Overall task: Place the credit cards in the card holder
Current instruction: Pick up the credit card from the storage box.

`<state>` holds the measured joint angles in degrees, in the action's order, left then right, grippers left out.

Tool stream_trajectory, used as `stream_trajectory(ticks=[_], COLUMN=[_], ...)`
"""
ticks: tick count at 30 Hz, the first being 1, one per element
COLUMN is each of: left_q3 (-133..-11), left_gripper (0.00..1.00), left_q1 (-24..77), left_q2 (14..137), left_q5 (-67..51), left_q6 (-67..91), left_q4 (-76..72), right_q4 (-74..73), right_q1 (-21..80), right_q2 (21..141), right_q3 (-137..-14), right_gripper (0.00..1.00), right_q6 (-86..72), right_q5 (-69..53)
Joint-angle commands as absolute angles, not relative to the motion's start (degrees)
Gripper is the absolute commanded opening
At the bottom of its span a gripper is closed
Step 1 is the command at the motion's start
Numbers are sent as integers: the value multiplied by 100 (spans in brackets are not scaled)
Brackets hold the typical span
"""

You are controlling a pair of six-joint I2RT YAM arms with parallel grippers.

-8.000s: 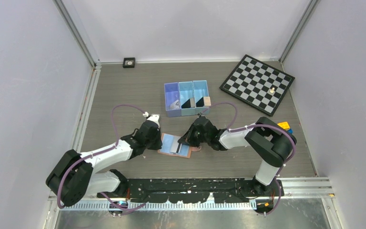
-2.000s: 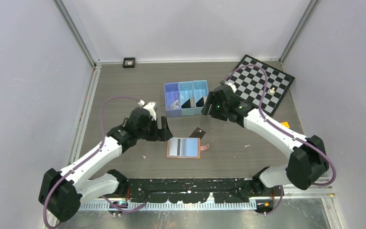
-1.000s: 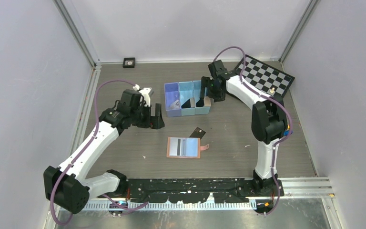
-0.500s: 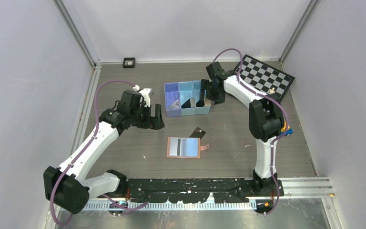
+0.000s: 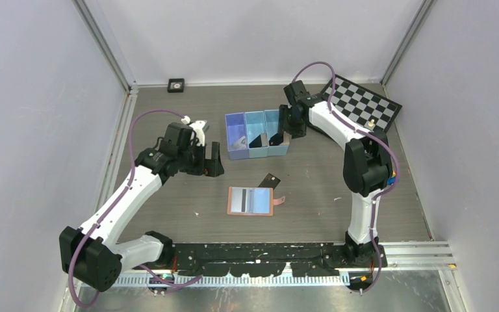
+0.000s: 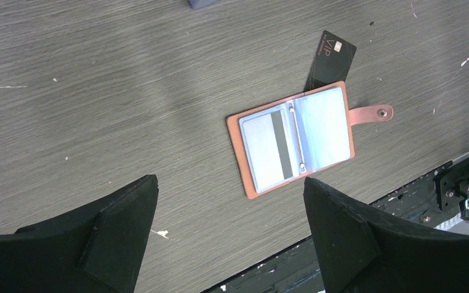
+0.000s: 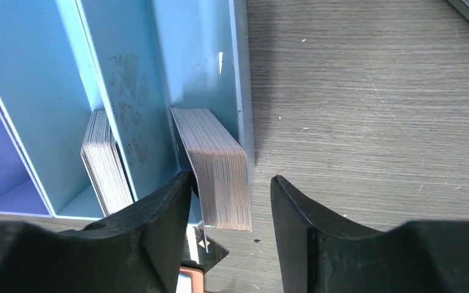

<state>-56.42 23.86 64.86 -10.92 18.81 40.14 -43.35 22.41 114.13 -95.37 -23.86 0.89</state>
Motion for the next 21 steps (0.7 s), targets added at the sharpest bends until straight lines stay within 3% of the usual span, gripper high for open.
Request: stream_trajectory(ticks=[1,12,21], left_q3=[-5640,-5642,-5634], left_gripper=[91,92,91], left_q1=[2358,2356,2355], left_q2=[6385,6447,6477], left_q5=[-1081,-1158,-1203], left_q6=[1767,1767,1767], left_q4=[4009,4022,4017], right_q4=[-4480,-4526,-4544], right_q1=[2188,2181,2184], right_q2=[11108,10964,10960], right_q3=[-9590,-9571,-9562], right_gripper=[52,50,31], right_q6=[-2274,-2259,-2250], right_q5=[219,364,300])
